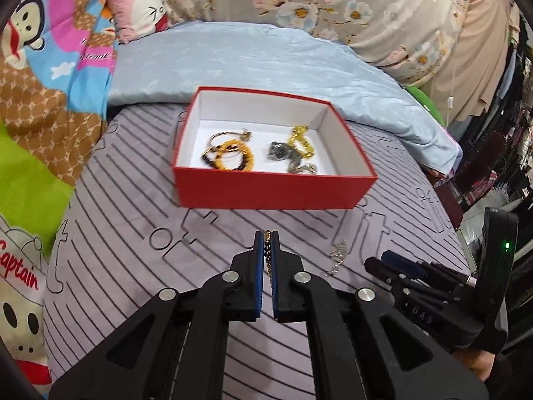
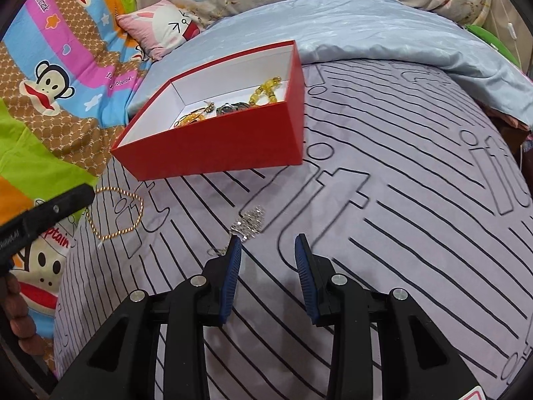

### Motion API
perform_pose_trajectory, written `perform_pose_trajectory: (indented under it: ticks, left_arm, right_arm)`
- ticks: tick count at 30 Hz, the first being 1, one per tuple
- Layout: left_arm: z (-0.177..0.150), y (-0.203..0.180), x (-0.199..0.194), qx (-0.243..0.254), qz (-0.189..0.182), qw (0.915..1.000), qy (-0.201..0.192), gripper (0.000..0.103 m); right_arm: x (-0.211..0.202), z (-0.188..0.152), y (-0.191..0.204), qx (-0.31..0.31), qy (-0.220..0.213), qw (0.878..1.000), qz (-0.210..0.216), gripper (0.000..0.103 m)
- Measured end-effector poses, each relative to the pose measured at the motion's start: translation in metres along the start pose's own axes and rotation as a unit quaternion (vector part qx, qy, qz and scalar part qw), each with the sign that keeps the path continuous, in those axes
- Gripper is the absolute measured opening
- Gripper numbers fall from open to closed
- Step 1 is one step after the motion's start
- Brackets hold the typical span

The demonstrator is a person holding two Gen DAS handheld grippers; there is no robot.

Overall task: Organize jewelry
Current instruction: 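Grasp the gold bead necklace with the left tool while the right tool grasps the silver flower chain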

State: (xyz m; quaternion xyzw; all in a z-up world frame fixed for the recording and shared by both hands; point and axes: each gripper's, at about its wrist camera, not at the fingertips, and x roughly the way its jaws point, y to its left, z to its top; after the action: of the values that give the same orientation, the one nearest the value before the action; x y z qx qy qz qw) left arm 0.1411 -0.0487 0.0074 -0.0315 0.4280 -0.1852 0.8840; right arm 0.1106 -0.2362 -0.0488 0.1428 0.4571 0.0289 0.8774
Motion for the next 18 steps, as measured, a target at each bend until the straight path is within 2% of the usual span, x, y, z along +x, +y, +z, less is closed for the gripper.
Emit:
perform_pose_trajectory:
  ticks: [7,14,18]
  left_arm:
    - [-0.007,0.02,0.0,-0.014,0.013,0.9998,0.007,0.003]
    - [-0.013,0.031,0.005,-0.025,0.017,0.9994,0.016,0.003]
    - [-0.016,0.033,0.008,-0.029,0.014,0.9993,0.021,0.003]
  right_arm:
    - [0.023,0.005,0.018,-0.016,0.017,1.0,0.007,0.033]
    - [0.032,0.005,0.026,-0.032,0.015,0.999,-0.009,0.033]
    - [0.035,0.005,0.029,-0.046,0.008,0.999,-0.025,0.029]
